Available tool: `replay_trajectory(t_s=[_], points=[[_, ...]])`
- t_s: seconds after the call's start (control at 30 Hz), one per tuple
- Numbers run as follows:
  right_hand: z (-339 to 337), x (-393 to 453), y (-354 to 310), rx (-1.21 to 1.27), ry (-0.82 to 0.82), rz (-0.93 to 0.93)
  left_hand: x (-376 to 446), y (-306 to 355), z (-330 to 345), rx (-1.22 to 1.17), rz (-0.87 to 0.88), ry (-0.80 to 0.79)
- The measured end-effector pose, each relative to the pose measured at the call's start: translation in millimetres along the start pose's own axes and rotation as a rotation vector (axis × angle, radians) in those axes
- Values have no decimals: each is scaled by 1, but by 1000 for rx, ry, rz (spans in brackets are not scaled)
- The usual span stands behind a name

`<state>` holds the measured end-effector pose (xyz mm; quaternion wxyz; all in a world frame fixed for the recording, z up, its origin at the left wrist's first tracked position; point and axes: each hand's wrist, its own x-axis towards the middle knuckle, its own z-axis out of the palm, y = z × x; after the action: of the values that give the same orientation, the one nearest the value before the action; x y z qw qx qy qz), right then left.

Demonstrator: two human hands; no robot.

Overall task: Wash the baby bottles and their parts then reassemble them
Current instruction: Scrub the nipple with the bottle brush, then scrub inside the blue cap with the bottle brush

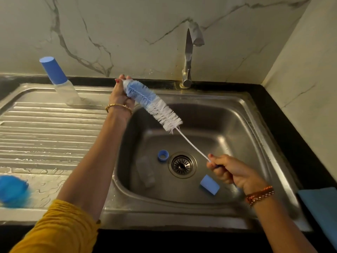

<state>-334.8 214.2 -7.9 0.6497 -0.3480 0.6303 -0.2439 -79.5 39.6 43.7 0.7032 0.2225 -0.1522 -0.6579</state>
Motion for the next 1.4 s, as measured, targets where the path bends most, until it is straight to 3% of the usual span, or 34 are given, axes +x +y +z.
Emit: replay_trajectory(t_s=[0.07,0.17,0.3,0.4,0.47,0.57,0.7,0.8,0.9,0.97,1.13,1.23,1.4], points=[[1,1,4,93,-166,40,0,0,0,-60,-19,-51],[-4,7,8,148,-196,77,5,-2,6,-26,-28,-19],[-23,0,-4,26,32,146,5,-10,-2,379,24,305],[-43,-14,-3,-163,281,17,14,2,-13,546,9,502],[-50,-17,2,-222,422,-83,18,7,-17,683,2,527],[-50,-6,7,-213,573,-212,3,-20,-21,970,-104,329],[-43,9,8,-401,697,-343,-29,-79,-42,1216,-347,106],[-41,11,15,-483,773,-377,-53,-122,-57,1501,-521,-77],[-43,16,20,-570,811,-375,-79,-153,-69,1907,-577,-182],[-50,18,24,-621,858,-376,-87,-167,-85,2128,-647,-353],[-53,23,28,-748,905,-377,-92,-177,-108,2262,-659,-630],[-52,25,26,-757,880,-348,-87,-176,-119,2313,-645,-706],[-55,24,28,-742,903,-314,-84,-181,-115,2330,-464,-830]])
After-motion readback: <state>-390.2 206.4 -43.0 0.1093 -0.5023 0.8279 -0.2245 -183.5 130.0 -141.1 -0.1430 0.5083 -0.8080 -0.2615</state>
